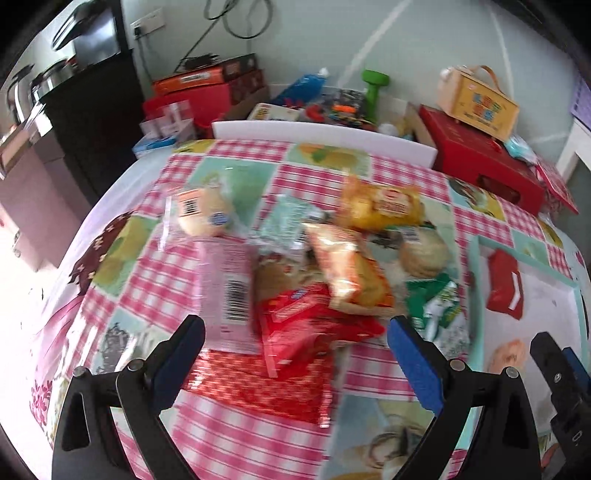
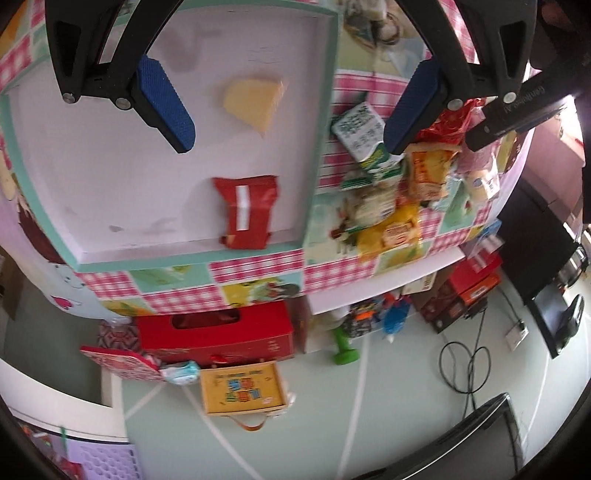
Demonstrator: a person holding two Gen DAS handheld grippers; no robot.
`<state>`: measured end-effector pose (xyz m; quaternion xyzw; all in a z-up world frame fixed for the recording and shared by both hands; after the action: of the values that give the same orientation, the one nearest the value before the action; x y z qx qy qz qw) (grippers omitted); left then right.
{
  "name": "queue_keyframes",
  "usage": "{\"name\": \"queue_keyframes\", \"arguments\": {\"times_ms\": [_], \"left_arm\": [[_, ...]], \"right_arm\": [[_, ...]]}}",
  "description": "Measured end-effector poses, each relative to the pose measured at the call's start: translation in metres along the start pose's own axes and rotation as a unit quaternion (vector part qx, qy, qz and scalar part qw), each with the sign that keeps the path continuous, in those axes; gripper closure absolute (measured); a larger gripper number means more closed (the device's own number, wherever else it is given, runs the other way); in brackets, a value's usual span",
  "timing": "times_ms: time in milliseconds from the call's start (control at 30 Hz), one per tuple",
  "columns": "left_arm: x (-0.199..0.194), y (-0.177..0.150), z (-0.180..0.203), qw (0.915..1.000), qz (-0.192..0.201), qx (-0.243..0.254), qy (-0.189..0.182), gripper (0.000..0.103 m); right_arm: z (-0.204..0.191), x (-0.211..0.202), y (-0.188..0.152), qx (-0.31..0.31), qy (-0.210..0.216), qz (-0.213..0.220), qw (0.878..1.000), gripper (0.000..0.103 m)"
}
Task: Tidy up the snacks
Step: 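Grasp the green biscuit pack with the right tool while the left grasps the pink bread bag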
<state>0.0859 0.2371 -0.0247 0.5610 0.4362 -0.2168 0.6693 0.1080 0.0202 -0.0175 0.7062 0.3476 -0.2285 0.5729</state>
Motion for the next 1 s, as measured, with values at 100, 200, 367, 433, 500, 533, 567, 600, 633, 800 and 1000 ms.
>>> {"name": "queue_keyframes", "arguments": {"times_ms": [100, 200, 367, 433, 500, 533, 567, 600, 633, 800, 1000], "left_arm": [[-0.002, 0.001, -0.022, 0.9998, 0.004, -0.011, 0.013, 0.004], [-0.002, 0.002, -0.039, 0.9995, 0.003, -0.027, 0.016, 0.004], [0.005, -0.002, -0.062, 0.9980, -0.012, -0.062, 0.010, 0.004], [0.010, -0.004, -0.067, 0.9972, -0.020, -0.071, 0.007, 0.004], [0.016, -0.007, -0.070, 0.9967, -0.028, -0.076, 0.005, 0.004], [0.018, -0.009, -0.071, 0.9965, -0.031, -0.077, 0.003, 0.004], [0.019, -0.009, -0.072, 0.9965, -0.033, -0.077, 0.001, 0.004], [0.020, -0.009, -0.072, 0.9963, -0.033, -0.079, -0.002, 0.004], [0.020, -0.008, -0.073, 0.9962, -0.033, -0.080, -0.007, 0.004], [0.023, 0.003, -0.079, 0.9958, -0.030, -0.083, -0.023, 0.004], [0.036, 0.014, -0.079, 0.9955, -0.033, -0.082, -0.034, 0.004]], "right_arm": [[-0.013, 0.004, -0.004, -0.014, 0.013, -0.004, 1.000, 0.000], [-0.024, 0.011, -0.009, -0.034, 0.005, -0.013, 0.999, 0.000], [-0.048, 0.018, -0.015, -0.071, 0.015, -0.017, 0.997, 0.000], [-0.055, 0.020, -0.017, -0.082, 0.022, -0.017, 0.996, 0.000], [-0.063, 0.023, -0.019, -0.096, 0.026, -0.021, 0.995, 0.000], [-0.065, 0.025, -0.020, -0.101, 0.029, -0.022, 0.994, 0.000], [-0.068, 0.027, -0.021, -0.104, 0.034, -0.027, 0.994, 0.001], [-0.070, 0.029, -0.021, -0.105, 0.038, -0.031, 0.993, 0.002], [-0.073, 0.031, -0.022, -0.106, 0.042, -0.033, 0.993, 0.004], [-0.079, 0.041, -0.023, -0.127, 0.039, -0.042, 0.990, 0.013], [-0.079, 0.054, -0.016, -0.128, 0.038, -0.050, 0.990, 0.021]]}}
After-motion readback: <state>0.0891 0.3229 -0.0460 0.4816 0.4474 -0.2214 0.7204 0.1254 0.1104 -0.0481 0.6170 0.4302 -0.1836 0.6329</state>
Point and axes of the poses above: each gripper's, at about its wrist camera, not at the fingertips, and x roughly the way its jaws point, z to its right, y to its top, the point moved 6 cm from there along x, roughly the way its jaws point, and after that the axes turned 1 degree about x, right-handed, at the moved point
